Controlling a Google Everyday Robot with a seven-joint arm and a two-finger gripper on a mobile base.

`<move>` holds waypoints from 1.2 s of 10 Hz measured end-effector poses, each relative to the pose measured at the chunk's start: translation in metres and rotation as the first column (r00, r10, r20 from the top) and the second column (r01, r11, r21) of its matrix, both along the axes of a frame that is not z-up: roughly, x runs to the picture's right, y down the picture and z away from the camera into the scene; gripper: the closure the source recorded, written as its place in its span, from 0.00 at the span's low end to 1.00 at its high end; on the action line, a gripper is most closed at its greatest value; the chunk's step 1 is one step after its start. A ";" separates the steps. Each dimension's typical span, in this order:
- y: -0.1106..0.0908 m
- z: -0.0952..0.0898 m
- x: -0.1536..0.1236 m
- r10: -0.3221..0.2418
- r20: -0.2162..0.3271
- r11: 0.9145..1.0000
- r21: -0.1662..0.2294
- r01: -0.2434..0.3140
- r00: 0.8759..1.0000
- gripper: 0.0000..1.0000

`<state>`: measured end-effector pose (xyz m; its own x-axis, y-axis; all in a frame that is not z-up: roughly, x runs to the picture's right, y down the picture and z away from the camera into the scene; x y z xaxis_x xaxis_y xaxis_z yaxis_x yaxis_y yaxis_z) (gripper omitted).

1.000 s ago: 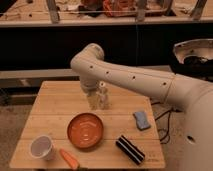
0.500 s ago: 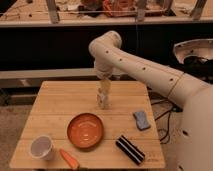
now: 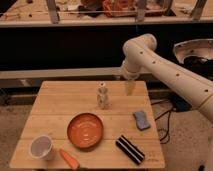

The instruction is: Move the arm in a circular motion

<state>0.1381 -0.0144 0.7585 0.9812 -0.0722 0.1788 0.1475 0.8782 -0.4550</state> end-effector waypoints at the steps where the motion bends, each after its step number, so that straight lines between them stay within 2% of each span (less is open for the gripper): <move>1: 0.012 -0.005 0.025 0.036 -0.019 0.999 -0.001 -0.036 0.999 0.20; 3: 0.041 -0.024 0.056 0.090 -0.051 0.996 0.004 -0.090 0.995 0.20; 4: 0.065 -0.041 0.066 0.120 -0.069 0.993 0.004 -0.120 0.990 0.20; 5: 0.080 -0.050 0.069 0.136 -0.080 0.991 0.002 -0.137 0.987 0.20; 6: 0.103 -0.068 0.068 0.151 -0.095 0.988 -0.005 -0.152 0.984 0.20; 8: 0.138 -0.094 0.049 0.156 -0.116 0.986 -0.033 -0.161 0.981 0.20; 9: 0.148 -0.102 0.033 0.152 -0.117 0.986 -0.051 -0.159 0.981 0.20; 12: 0.161 -0.109 -0.038 0.098 -0.077 0.986 -0.129 -0.108 0.992 0.20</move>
